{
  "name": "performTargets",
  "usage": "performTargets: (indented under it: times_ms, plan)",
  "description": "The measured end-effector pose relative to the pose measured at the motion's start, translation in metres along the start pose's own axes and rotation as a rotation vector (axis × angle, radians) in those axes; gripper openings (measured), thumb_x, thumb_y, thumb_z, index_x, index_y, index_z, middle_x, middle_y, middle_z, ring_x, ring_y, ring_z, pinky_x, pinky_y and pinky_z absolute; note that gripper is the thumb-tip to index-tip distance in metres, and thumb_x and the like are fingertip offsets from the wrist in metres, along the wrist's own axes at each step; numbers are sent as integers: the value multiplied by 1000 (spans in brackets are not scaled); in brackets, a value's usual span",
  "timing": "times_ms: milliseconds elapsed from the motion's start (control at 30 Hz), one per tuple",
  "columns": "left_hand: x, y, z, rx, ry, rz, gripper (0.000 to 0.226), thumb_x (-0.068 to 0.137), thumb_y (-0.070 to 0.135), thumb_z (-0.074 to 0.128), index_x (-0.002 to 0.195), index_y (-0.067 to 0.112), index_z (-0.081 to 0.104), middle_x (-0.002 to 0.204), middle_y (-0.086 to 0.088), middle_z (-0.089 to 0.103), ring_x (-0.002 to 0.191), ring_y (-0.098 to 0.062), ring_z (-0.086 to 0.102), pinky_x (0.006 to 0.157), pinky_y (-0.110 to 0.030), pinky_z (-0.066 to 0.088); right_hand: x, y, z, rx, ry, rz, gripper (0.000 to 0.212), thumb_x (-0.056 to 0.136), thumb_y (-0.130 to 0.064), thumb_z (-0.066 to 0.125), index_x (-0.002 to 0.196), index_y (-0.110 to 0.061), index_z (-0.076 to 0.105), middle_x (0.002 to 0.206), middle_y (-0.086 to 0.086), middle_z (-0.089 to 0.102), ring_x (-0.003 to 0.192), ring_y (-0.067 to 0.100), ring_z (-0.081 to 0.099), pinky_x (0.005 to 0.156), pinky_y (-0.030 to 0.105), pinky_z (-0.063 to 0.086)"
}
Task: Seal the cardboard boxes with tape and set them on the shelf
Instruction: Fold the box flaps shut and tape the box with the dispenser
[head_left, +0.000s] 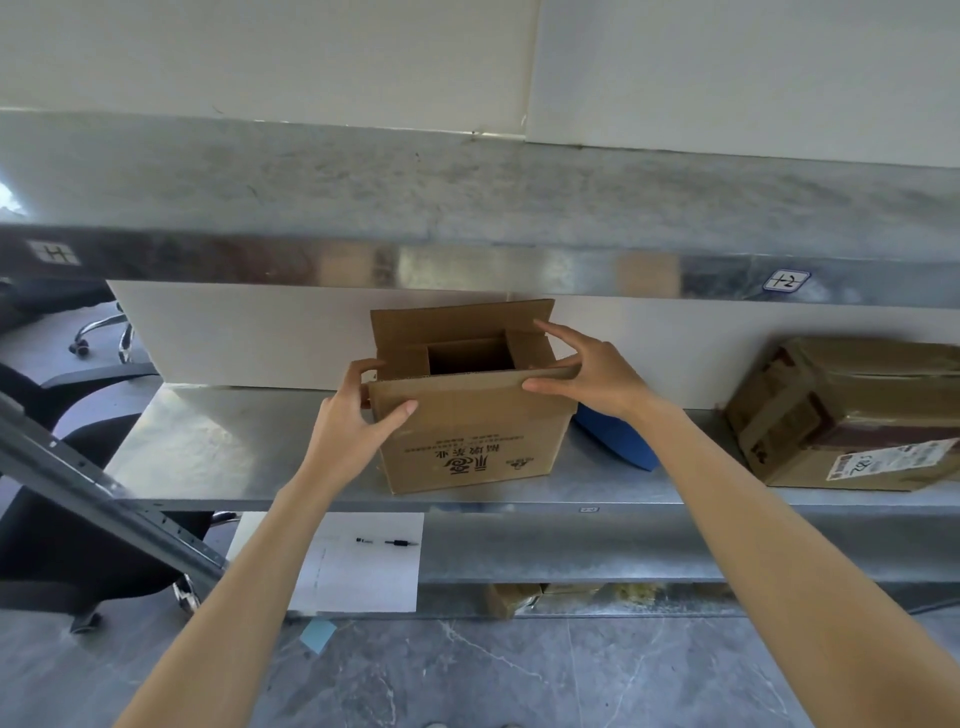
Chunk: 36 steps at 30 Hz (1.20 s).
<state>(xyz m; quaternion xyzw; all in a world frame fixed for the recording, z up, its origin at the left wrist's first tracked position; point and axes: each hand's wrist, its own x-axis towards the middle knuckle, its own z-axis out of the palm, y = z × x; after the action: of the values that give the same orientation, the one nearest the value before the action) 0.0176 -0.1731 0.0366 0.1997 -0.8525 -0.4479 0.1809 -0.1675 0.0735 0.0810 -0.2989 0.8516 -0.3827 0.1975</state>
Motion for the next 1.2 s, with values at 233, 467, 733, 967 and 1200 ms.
performTargets:
  times_ms: [233,467,733,967,1200]
  plan:
    - [3,0,2,-2,39,16,55,85,40,75,129,23,48,113,3,64,104,-13,60,85,-24,49,0,9,6,-152,-6,-53,75,78,-65,65,145,-56,31,150,-8,45,132,19,46,111,38,39]
    - [12,-6,3,-108,144,74,67,77,25,84,131,23,46,119,8,57,101,2,57,85,-12,50,3,14,15,47,211,-36,67,76,-33,84,127,-38,42,102,-4,63,95,16,61,89,42,54]
    - [26,-24,2,-152,-32,101,62,84,24,79,135,37,47,136,23,43,128,-16,51,104,-40,48,5,25,22,80,219,-38,78,81,-30,80,146,-33,36,139,-12,33,128,7,38,104,30,41]
    - [24,-23,18,-25,-28,128,36,83,24,79,116,20,65,135,12,48,110,2,53,86,-1,37,-3,37,20,8,296,69,30,91,-33,68,119,-23,67,125,-3,49,109,10,53,96,17,43]
    - [26,-15,36,-70,-68,174,35,85,21,78,116,19,61,136,5,46,112,-10,55,78,3,39,-16,50,17,-21,360,66,31,89,-25,72,118,-19,66,125,-2,51,112,10,53,98,13,40]
